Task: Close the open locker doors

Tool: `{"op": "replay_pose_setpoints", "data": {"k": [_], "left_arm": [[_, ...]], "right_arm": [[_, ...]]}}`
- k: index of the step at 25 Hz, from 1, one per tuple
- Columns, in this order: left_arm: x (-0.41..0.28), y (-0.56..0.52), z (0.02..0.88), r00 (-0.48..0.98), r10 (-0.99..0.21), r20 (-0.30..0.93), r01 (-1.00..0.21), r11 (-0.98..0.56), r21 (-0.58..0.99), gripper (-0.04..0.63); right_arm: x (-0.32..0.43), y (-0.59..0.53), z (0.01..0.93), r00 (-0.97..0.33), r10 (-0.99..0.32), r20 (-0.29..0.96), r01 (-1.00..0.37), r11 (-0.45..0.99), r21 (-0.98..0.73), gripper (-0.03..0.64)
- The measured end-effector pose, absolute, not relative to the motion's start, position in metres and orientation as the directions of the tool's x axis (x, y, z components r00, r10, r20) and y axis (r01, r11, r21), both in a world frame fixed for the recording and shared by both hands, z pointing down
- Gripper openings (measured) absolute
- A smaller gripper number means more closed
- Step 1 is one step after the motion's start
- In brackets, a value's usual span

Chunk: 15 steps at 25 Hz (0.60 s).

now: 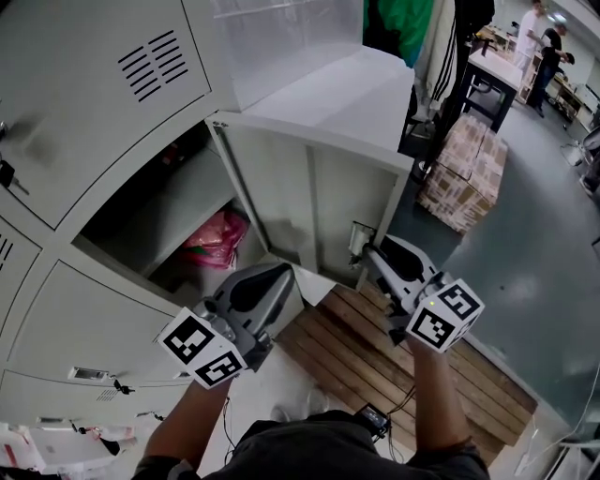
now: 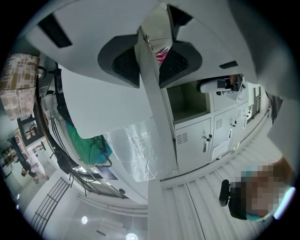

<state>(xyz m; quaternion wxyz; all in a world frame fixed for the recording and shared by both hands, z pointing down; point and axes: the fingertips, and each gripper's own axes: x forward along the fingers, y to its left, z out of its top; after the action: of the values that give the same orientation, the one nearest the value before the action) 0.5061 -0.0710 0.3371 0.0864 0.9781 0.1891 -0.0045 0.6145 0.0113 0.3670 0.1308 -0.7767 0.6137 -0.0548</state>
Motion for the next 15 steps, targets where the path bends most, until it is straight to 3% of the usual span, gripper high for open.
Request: {"op": "replay_pose_setpoints", "data": {"k": [15], "left_arm": [[0.474,-0.08,0.343,0.934,0.351,-0.062,0.356,-0.914,0.196,0.009]], "right_arm": [[0.587,0.01,0.368,0.219,-0.974,-0.059,-0.947,-0.198,-0.255,0.094]]}}
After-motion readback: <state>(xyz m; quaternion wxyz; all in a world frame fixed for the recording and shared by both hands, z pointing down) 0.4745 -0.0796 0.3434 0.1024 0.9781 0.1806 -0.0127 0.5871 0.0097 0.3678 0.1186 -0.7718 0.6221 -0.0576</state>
